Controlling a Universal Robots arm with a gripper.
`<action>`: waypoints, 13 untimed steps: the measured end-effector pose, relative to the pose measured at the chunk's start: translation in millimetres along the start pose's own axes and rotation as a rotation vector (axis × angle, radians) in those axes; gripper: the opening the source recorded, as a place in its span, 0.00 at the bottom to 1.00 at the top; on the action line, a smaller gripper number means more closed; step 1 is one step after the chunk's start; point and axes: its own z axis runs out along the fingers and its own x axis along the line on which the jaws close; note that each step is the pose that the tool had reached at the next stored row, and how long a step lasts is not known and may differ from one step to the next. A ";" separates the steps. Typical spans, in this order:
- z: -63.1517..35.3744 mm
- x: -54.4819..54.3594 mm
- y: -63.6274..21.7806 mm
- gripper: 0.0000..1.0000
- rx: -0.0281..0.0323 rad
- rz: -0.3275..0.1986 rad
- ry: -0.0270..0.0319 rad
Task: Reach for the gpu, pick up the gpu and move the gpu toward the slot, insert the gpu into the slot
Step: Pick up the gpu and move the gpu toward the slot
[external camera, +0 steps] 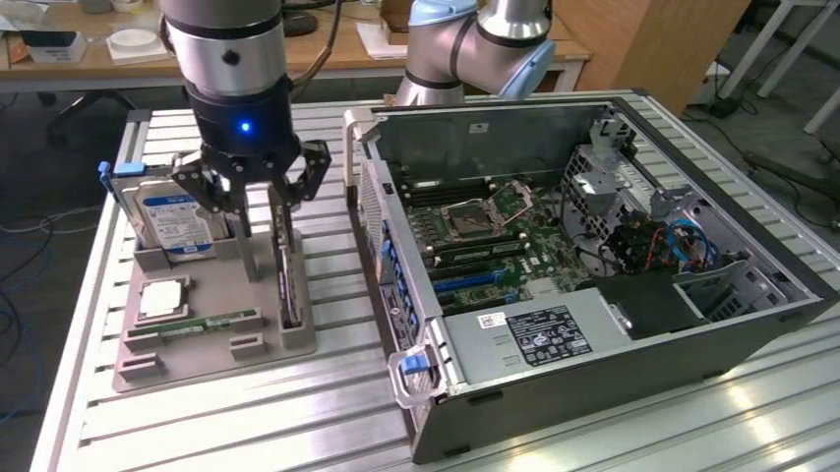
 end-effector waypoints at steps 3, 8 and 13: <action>5.5 -0.4 -0.4 0.47 0.0000 0.000 0.0000; 14.4 -1.5 -1.7 0.47 0.0002 0.000 -0.0006; 23.2 -4.3 -3.6 0.47 0.0008 0.000 -0.0023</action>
